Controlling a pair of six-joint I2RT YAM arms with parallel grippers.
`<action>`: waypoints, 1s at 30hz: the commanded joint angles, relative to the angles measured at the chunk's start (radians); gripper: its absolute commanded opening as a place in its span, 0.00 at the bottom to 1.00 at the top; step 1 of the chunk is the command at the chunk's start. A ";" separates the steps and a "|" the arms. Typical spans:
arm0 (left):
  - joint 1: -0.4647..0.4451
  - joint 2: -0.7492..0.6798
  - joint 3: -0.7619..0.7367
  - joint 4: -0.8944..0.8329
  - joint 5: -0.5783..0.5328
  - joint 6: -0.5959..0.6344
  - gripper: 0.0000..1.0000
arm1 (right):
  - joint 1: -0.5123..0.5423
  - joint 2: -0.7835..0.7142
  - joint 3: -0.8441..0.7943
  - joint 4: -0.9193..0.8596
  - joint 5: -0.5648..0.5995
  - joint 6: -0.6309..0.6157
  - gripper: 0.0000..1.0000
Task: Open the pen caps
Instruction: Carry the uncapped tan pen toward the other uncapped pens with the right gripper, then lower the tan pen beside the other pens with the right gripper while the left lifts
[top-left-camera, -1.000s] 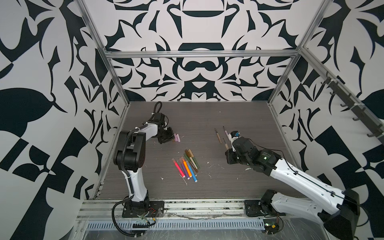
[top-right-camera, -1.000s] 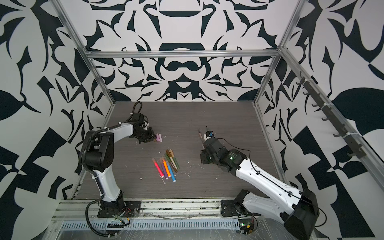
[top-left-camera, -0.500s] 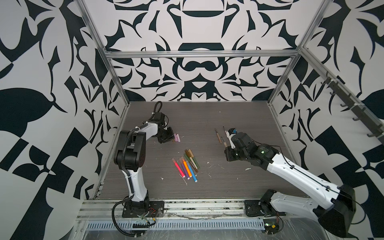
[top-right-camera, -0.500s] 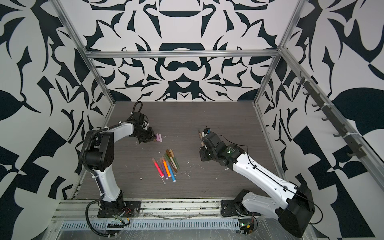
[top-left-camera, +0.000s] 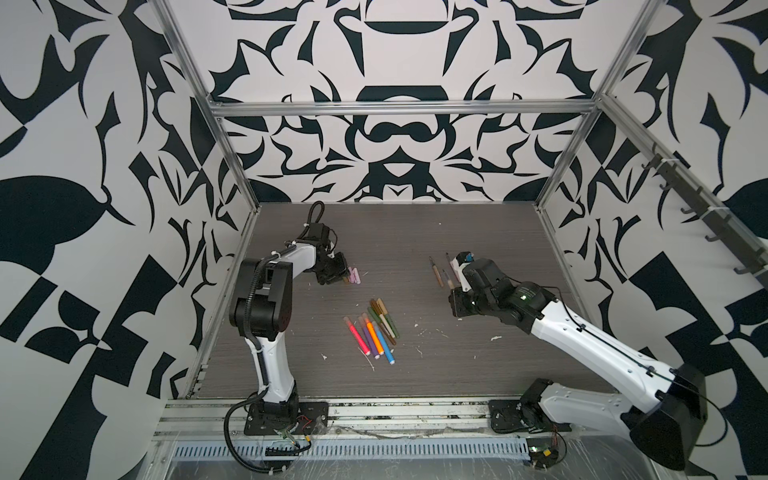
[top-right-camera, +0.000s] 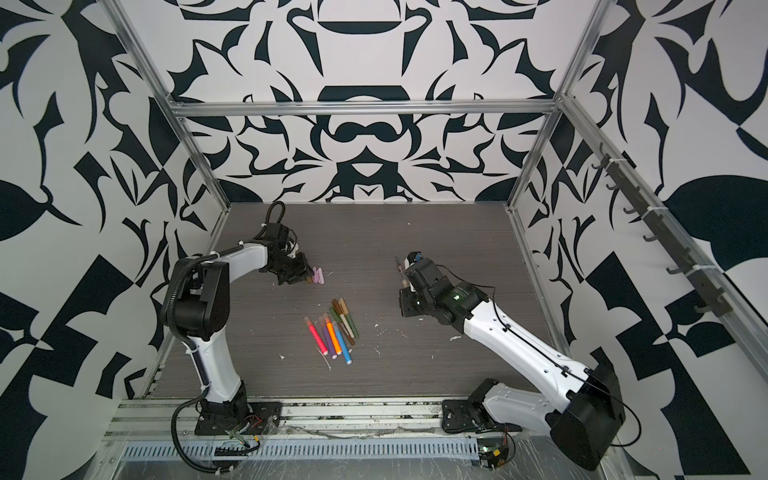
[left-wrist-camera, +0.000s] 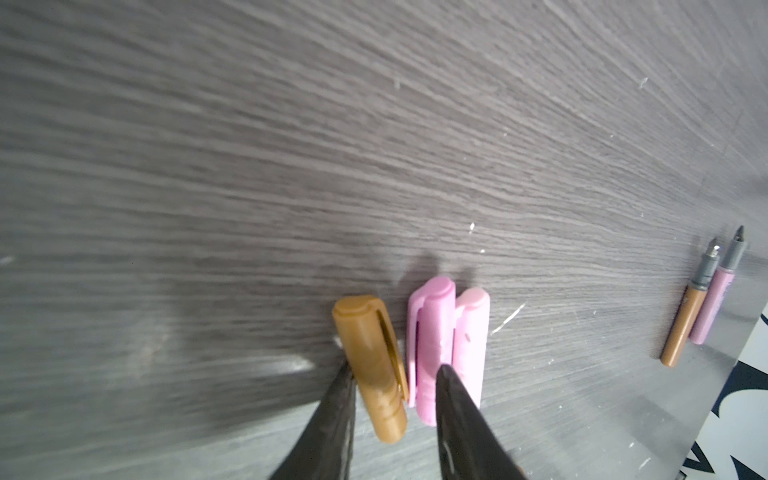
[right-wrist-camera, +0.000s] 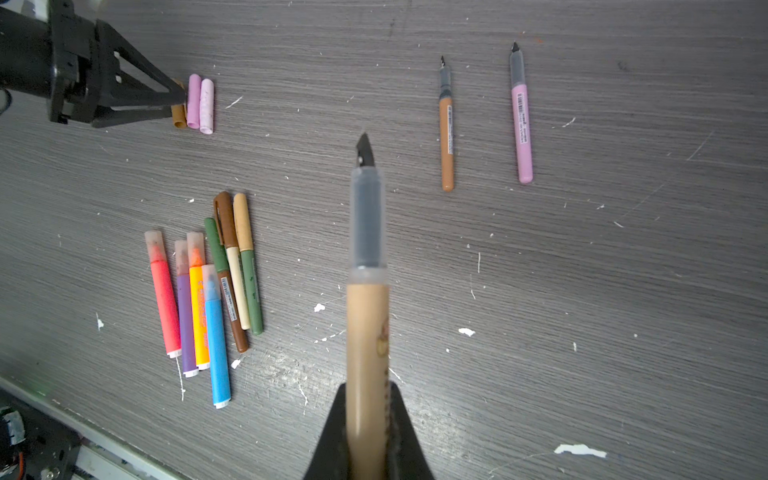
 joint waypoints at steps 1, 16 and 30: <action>0.000 0.025 0.008 -0.005 0.014 0.000 0.36 | -0.009 0.000 0.034 0.011 -0.007 -0.017 0.00; 0.000 0.005 -0.008 -0.001 -0.007 -0.014 0.37 | -0.090 0.130 0.031 0.083 -0.066 -0.074 0.00; -0.001 -0.454 -0.223 0.070 -0.012 -0.120 0.39 | -0.223 0.557 0.205 0.170 -0.012 -0.239 0.00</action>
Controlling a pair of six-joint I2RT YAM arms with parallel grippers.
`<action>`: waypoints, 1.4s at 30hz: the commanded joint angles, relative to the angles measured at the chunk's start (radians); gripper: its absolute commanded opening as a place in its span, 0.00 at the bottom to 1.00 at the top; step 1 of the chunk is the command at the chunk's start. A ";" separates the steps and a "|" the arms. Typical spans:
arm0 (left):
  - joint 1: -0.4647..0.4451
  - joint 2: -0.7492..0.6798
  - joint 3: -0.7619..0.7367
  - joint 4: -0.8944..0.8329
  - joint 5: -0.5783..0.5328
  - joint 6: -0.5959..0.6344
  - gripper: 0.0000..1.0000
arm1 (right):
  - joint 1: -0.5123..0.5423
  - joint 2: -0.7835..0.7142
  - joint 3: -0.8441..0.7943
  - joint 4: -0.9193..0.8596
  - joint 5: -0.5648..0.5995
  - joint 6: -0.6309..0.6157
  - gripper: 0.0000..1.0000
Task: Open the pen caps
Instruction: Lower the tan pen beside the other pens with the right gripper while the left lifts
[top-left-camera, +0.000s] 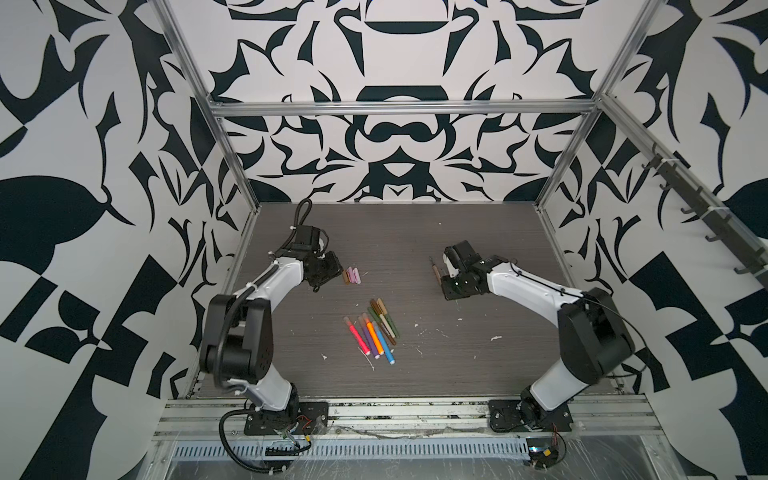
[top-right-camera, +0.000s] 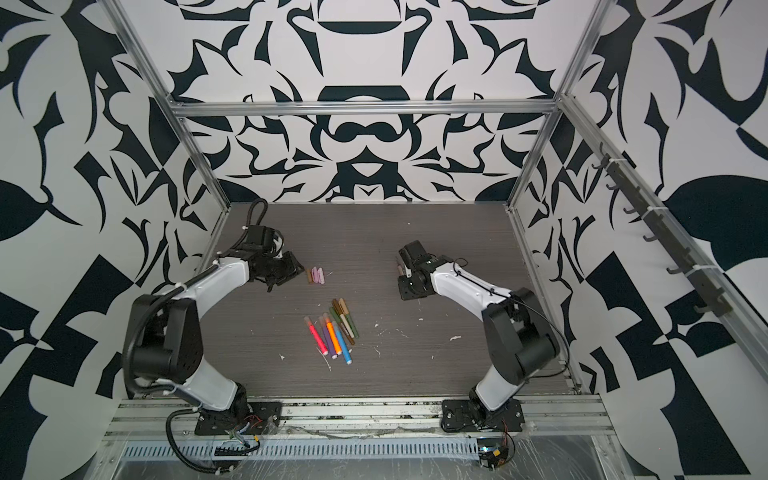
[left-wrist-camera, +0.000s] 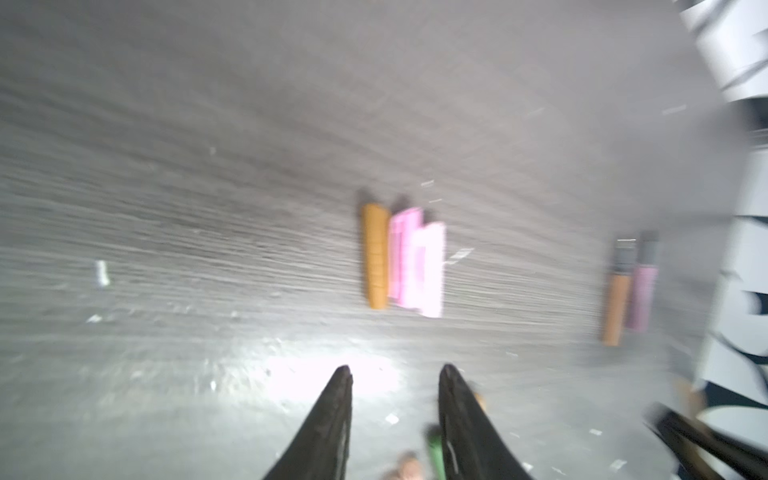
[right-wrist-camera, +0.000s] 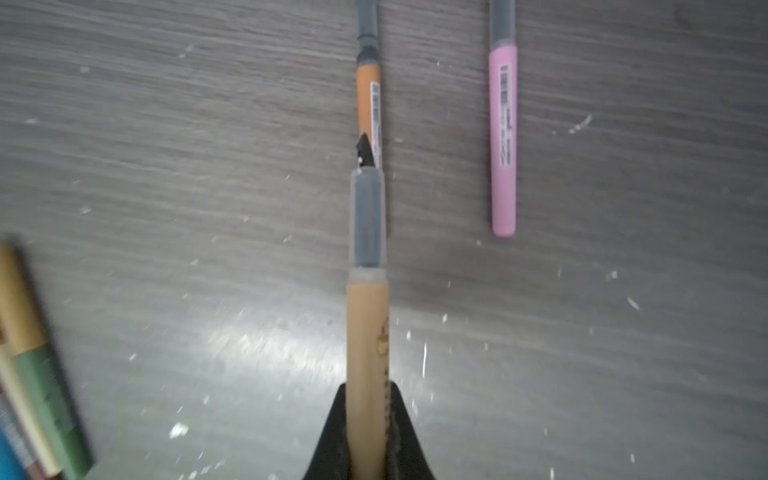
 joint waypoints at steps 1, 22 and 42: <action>0.000 -0.096 -0.028 0.011 0.083 -0.029 0.39 | -0.030 0.063 0.088 0.041 -0.007 -0.046 0.00; 0.001 -0.452 -0.141 -0.185 0.222 0.053 0.42 | -0.044 0.261 0.261 0.033 -0.003 -0.038 0.32; 0.001 -0.451 -0.138 -0.184 0.222 0.057 0.42 | -0.044 0.276 0.301 -0.042 0.066 -0.052 0.23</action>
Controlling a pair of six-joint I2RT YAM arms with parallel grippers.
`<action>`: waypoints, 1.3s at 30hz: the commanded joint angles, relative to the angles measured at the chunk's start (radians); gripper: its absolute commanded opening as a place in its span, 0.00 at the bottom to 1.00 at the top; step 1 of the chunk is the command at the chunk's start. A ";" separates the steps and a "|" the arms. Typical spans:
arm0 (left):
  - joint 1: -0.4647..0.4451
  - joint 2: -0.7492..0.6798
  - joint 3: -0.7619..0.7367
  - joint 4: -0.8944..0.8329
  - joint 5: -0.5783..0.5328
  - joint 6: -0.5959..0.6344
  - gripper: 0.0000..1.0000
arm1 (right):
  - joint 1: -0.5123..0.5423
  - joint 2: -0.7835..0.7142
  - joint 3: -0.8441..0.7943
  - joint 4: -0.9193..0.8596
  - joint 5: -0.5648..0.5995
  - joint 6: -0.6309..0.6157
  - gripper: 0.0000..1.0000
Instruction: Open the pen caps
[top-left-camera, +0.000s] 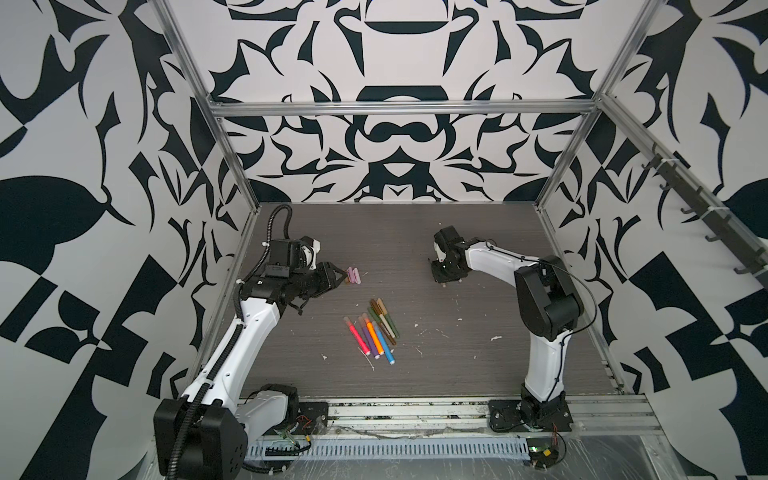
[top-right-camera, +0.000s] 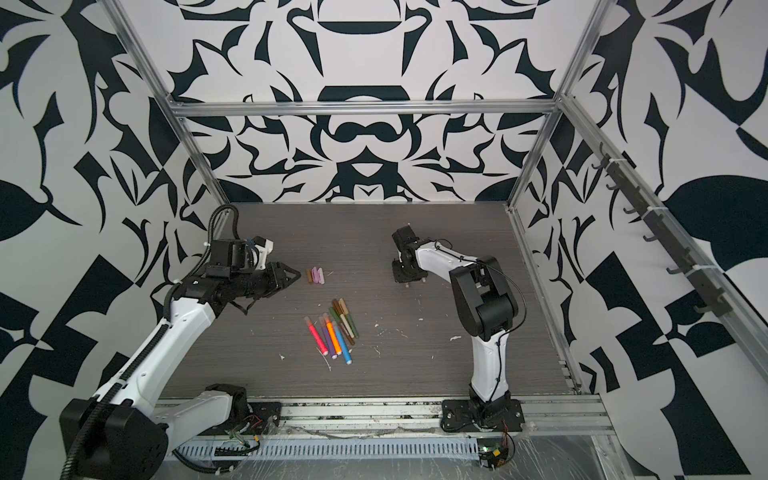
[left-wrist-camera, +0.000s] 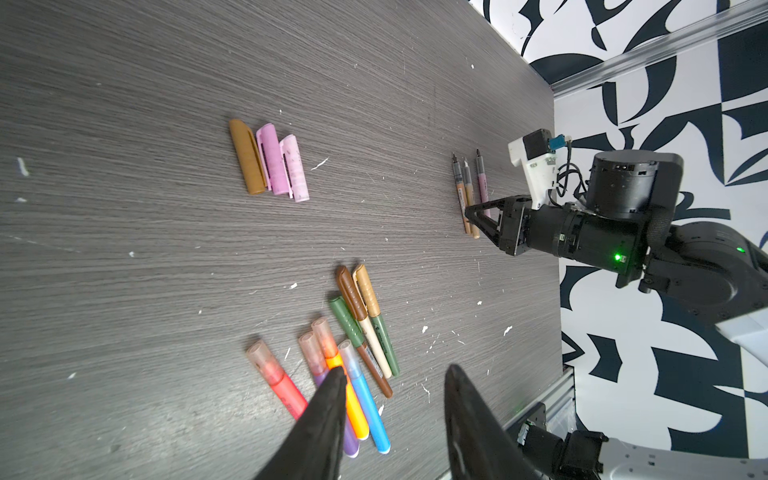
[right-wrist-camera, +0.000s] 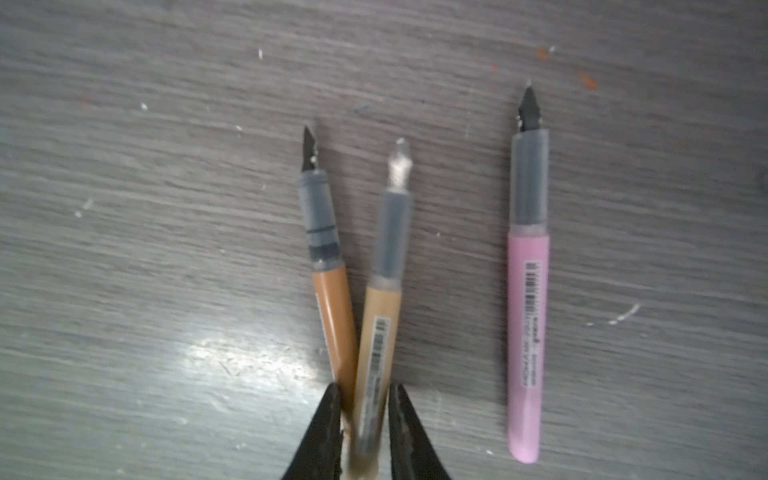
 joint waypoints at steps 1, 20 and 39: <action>0.001 -0.010 -0.011 -0.025 0.012 0.011 0.42 | -0.002 -0.035 0.033 -0.038 0.053 -0.007 0.23; 0.001 -0.005 -0.015 -0.020 0.024 0.008 0.42 | -0.085 -0.062 0.094 -0.086 0.033 -0.028 0.51; 0.001 -0.003 -0.016 -0.018 0.030 0.008 0.42 | -0.153 0.090 0.187 -0.153 -0.079 -0.063 0.34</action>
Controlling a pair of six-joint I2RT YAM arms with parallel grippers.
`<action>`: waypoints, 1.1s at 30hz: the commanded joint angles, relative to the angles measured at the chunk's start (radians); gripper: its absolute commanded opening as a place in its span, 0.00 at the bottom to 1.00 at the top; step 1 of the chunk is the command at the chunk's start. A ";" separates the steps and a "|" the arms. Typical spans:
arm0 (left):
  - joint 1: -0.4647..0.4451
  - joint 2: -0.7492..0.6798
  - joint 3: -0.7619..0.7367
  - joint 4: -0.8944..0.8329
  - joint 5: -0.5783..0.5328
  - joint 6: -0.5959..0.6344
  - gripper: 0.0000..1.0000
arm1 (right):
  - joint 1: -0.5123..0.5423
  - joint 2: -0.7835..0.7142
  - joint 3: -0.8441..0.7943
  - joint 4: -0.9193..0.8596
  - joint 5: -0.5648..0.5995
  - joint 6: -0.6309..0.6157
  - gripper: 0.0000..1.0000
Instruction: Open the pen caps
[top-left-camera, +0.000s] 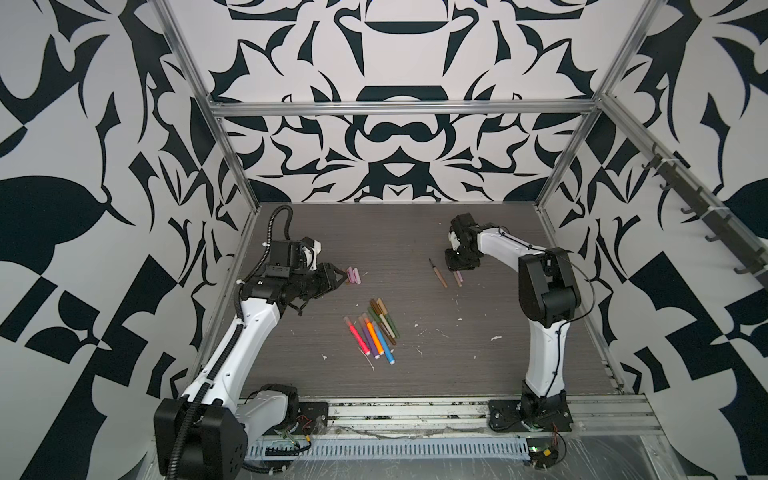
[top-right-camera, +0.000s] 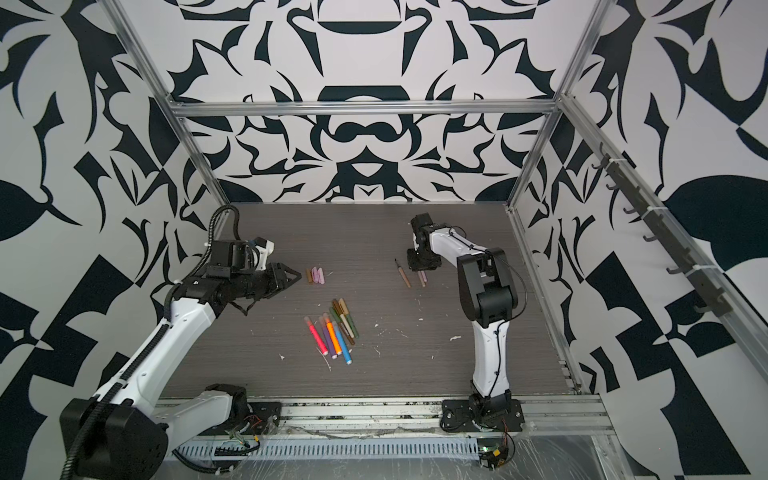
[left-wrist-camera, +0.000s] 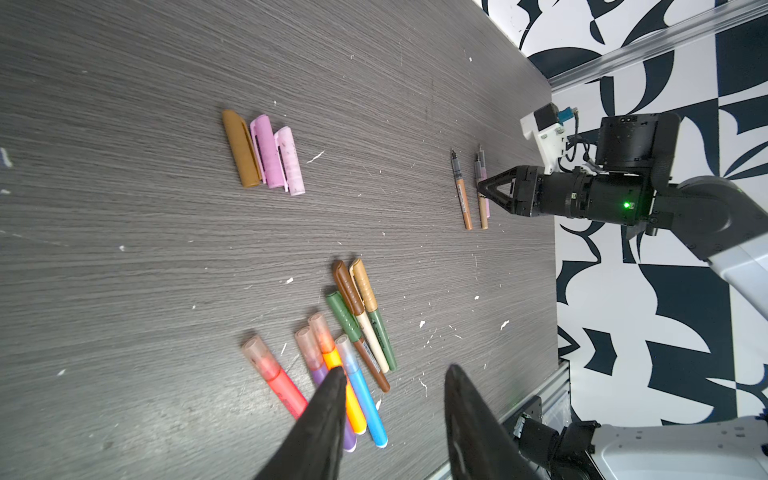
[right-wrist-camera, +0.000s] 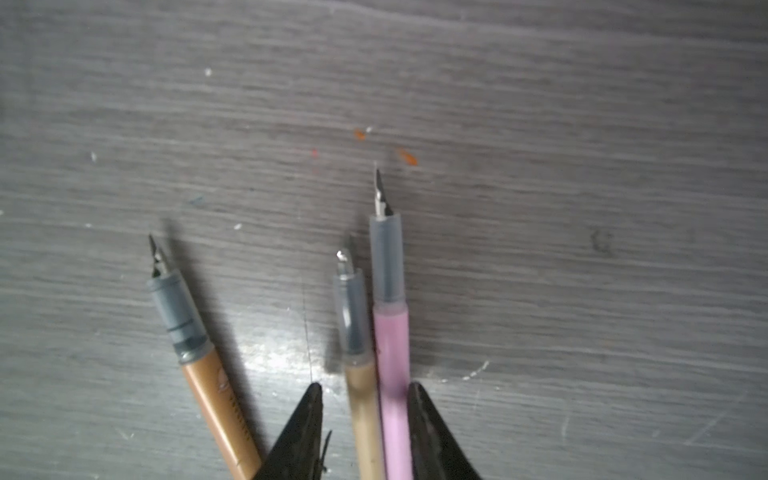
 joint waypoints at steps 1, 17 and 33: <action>0.001 -0.003 -0.011 -0.012 0.014 0.007 0.42 | -0.001 -0.014 0.010 -0.022 -0.011 -0.001 0.33; 0.001 -0.003 -0.014 -0.008 0.020 0.004 0.42 | 0.008 -0.069 -0.097 0.038 -0.060 0.037 0.24; 0.001 -0.011 -0.019 -0.016 0.016 0.006 0.42 | 0.025 -0.057 -0.078 0.068 -0.142 0.076 0.25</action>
